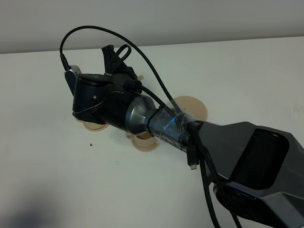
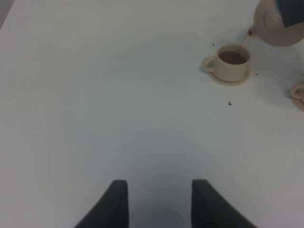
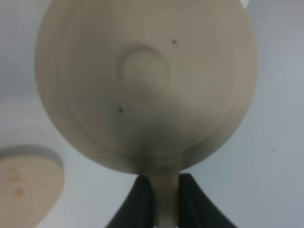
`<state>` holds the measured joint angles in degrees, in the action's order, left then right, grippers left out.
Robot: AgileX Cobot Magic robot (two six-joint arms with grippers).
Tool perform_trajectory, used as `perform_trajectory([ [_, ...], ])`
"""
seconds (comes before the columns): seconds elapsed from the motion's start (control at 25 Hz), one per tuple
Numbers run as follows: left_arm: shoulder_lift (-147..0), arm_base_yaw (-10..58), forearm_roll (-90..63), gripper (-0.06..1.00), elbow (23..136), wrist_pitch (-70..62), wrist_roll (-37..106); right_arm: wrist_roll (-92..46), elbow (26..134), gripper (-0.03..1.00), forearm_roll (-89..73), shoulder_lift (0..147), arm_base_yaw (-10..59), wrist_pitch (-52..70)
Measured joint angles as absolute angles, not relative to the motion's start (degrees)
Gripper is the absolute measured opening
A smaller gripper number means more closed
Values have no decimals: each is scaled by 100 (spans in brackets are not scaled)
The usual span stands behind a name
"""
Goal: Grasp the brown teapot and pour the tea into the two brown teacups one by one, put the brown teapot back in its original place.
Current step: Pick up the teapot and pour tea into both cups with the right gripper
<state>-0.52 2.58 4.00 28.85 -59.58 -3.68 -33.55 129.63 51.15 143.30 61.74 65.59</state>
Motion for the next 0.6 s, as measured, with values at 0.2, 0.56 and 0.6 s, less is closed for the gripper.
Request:
perform_trajectory([
  [0.2, -52, 258, 400, 37, 2885, -5958, -368, -3328, 12963, 13, 4827, 14330, 6174, 6564],
  [0.56, -52, 258, 400, 37, 2885, -5958, -368, -2987, 12963, 13, 4584, 14330, 6168, 6602],
  [0.6, -52, 258, 400, 37, 2885, -5958, -368, -2939, 12963, 13, 4558, 14330, 6168, 6610],
])
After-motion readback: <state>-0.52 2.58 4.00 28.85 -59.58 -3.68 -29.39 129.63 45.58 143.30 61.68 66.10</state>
